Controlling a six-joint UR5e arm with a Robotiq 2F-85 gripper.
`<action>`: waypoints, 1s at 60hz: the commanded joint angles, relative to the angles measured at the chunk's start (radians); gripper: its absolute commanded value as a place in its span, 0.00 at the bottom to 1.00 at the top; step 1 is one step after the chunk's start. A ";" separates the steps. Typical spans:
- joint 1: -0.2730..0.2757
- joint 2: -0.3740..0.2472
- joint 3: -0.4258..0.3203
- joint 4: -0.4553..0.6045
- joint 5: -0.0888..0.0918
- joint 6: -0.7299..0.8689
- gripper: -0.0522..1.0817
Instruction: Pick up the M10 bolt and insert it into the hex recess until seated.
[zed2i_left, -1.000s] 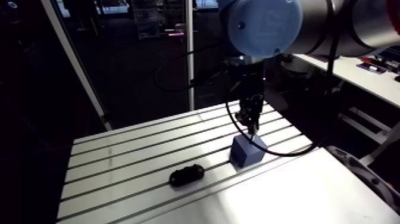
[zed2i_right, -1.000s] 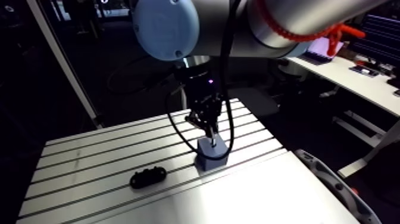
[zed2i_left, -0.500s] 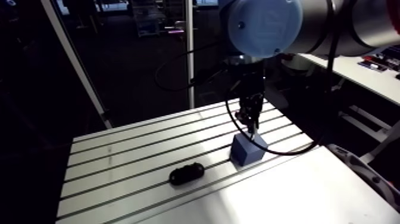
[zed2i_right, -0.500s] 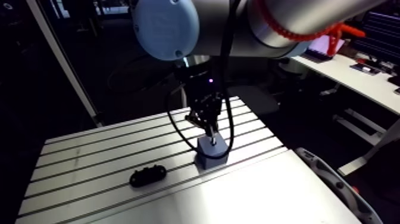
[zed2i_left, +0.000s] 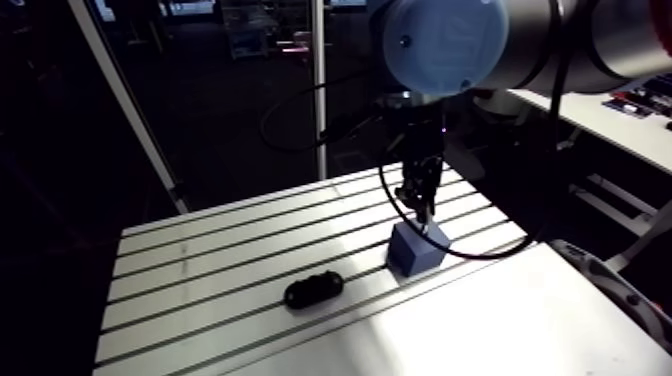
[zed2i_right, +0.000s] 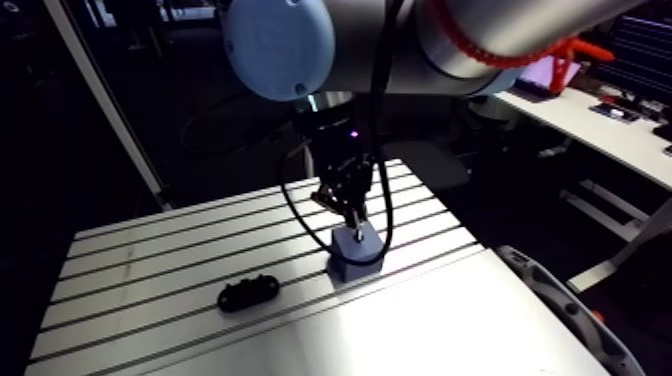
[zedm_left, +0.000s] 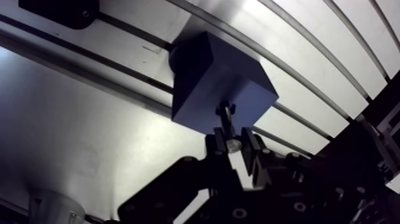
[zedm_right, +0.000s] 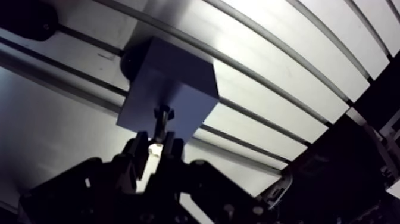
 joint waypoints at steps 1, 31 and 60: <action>0.000 0.006 -0.002 0.000 0.000 -0.002 1.00; 0.000 0.006 -0.002 0.000 0.000 -0.001 1.00; 0.000 0.006 0.003 -0.011 -0.004 -0.002 1.00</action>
